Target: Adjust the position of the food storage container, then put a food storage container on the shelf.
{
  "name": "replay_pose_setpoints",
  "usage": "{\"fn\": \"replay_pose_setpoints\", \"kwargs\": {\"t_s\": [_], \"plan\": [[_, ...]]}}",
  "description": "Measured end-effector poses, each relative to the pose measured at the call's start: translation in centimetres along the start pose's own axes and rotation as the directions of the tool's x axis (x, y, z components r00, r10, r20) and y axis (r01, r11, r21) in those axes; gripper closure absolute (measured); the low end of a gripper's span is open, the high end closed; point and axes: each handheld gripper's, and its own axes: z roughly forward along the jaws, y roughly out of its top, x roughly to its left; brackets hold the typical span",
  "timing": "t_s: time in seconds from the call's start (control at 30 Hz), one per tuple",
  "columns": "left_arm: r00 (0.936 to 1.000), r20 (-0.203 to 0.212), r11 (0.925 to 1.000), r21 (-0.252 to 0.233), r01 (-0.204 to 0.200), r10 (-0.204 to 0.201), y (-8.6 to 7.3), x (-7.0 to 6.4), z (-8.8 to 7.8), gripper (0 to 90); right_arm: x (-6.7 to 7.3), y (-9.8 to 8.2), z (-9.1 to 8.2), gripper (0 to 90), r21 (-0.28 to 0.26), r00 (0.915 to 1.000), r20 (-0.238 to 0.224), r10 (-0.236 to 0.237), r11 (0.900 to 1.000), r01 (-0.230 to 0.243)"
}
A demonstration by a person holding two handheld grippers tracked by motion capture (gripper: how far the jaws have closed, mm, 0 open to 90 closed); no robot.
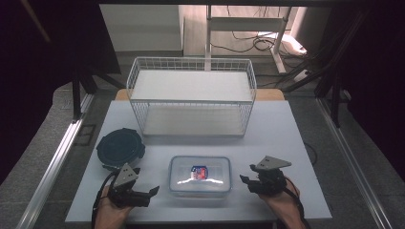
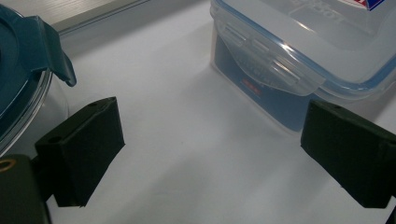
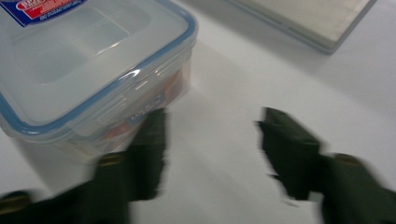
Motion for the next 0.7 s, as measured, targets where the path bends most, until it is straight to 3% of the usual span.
{"fn": "replay_pose_setpoints", "kwargs": {"t_s": [0.1, 0.2, 0.47, 0.7], "plan": [[1.0000, -0.003, 1.0000, 0.000, 0.001, -0.001, -0.03, 0.02, 0.01, 5.4, -0.45, -0.34, -0.15, 18.6, -0.020, 0.9999, 0.003, 0.011, 1.000, -0.011], [1.0000, -0.006, 1.0000, -0.004, 0.000, 0.000, -0.03, 0.06, -0.01, 5.1, -0.73, -0.51, 0.02, 9.2, -0.017, 0.9997, 0.014, 0.021, 1.000, -0.021], [0.9998, -0.017, 0.9999, -0.010, -0.008, 0.008, -0.19, 0.18, 0.07, 4.2, -0.63, -0.55, 0.27, 4.6, -0.005, 0.9993, 0.036, 0.014, 1.000, -0.014], [0.9997, 0.020, 0.9997, -0.022, -0.014, 0.015, 0.02, 0.24, 0.14, 3.7, -0.55, -0.33, 0.11, 3.5, -0.031, 0.9987, 0.010, 0.049, 0.998, -0.049]]}}
